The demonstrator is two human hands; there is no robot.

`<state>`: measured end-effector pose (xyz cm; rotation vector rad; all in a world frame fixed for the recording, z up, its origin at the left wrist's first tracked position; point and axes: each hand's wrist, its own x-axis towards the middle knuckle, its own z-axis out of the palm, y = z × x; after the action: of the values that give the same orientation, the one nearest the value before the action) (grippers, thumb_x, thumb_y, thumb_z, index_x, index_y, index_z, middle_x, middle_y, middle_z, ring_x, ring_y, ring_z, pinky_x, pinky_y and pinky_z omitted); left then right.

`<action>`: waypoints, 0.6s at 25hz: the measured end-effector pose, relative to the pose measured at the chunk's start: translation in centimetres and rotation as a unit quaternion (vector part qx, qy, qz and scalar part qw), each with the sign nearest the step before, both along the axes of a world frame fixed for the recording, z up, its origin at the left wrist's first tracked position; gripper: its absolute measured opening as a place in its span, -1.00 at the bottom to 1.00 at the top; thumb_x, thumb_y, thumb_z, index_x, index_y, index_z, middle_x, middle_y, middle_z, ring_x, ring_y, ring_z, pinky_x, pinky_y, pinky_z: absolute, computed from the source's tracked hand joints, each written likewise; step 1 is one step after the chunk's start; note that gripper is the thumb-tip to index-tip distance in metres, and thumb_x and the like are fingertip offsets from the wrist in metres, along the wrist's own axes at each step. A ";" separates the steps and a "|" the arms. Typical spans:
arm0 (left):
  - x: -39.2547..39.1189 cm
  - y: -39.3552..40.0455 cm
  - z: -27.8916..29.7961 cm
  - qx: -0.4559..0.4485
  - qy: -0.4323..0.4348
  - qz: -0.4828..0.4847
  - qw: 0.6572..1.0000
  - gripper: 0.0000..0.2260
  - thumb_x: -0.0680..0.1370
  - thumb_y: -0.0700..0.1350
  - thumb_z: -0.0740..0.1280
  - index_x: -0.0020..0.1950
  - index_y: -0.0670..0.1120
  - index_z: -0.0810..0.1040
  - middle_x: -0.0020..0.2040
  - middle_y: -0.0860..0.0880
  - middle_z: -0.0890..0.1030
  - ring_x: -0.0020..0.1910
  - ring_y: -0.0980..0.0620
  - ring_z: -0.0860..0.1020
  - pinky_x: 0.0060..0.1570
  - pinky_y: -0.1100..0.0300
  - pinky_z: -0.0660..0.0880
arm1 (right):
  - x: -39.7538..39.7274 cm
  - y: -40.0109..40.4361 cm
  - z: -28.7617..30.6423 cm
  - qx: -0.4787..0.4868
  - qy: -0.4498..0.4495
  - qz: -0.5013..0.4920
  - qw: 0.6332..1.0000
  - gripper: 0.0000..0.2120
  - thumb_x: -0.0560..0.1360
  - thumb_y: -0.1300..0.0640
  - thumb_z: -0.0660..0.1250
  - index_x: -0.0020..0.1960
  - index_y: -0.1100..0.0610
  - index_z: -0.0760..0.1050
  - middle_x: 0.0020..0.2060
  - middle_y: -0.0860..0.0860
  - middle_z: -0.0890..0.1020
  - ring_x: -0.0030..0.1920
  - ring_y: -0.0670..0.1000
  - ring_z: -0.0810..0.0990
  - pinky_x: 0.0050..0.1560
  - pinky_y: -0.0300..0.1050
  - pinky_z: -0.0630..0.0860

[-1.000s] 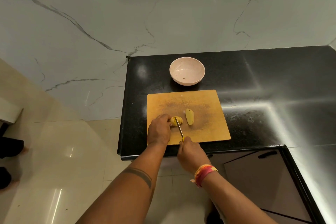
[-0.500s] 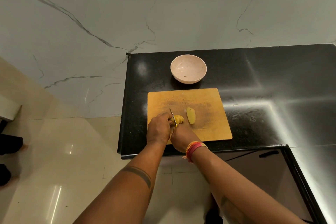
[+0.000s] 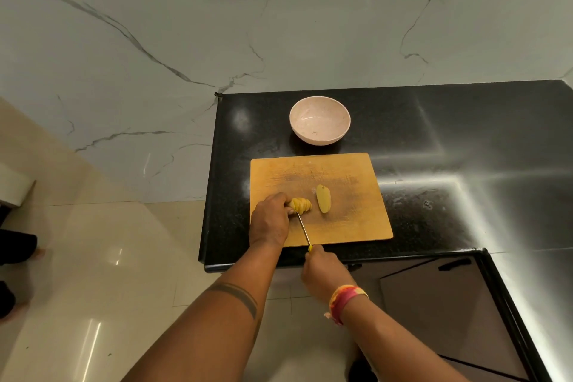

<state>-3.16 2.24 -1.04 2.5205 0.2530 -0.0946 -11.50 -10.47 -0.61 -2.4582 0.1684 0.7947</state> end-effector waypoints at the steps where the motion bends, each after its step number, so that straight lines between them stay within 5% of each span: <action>1: -0.1 0.1 0.0 -0.001 0.001 -0.003 1.000 -0.92 0.64 -0.09 0.33 0.09 0.03 0.61 0.01 0.06 0.60 -0.03 0.10 0.54 -0.08 0.21 0.46 | -0.6 -0.4 -0.2 0.004 -0.002 0.001 1.000 -0.82 0.70 0.05 0.05 0.09 0.12 0.38 -0.10 0.08 0.58 -0.17 0.06 0.56 -0.21 -0.05 0.42; 7: -0.5 0.4 -0.1 -0.013 -0.003 -0.002 1.000 -0.88 0.65 -0.11 0.30 0.10 0.05 0.62 0.04 0.06 0.62 -0.02 0.10 0.54 -0.04 0.19 0.50 | -0.4 0.0 1.3 0.018 -0.055 -0.020 0.998 -0.82 0.71 0.04 0.05 0.05 0.09 0.37 -0.20 0.02 0.56 -0.26 -0.01 0.56 -0.36 -0.11 0.36; 11: -0.3 0.4 -0.1 -0.036 -0.003 0.012 0.999 -0.81 0.64 -0.14 0.33 0.21 0.06 0.63 0.11 0.06 0.64 0.01 0.12 0.54 -0.02 0.26 0.42 | 1.9 1.4 1.8 0.028 -0.066 -0.016 0.997 -0.80 0.71 0.06 0.06 0.10 0.14 0.41 -0.12 0.11 0.61 -0.18 0.08 0.61 -0.26 -0.04 0.48; 15: -0.2 0.6 -0.3 -0.049 -0.006 0.008 0.999 -0.79 0.63 -0.14 0.35 0.23 0.07 0.64 0.13 0.07 0.66 0.04 0.13 0.56 0.01 0.28 0.41 | 2.9 1.8 1.6 0.038 -0.040 -0.021 0.998 -0.79 0.70 0.09 0.08 0.14 0.17 0.42 -0.04 0.15 0.60 -0.15 0.08 0.56 -0.32 -0.11 0.36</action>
<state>-3.40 2.83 -1.36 2.4209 0.2586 -0.0843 -8.57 -8.68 1.03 -2.4013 0.1565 0.6724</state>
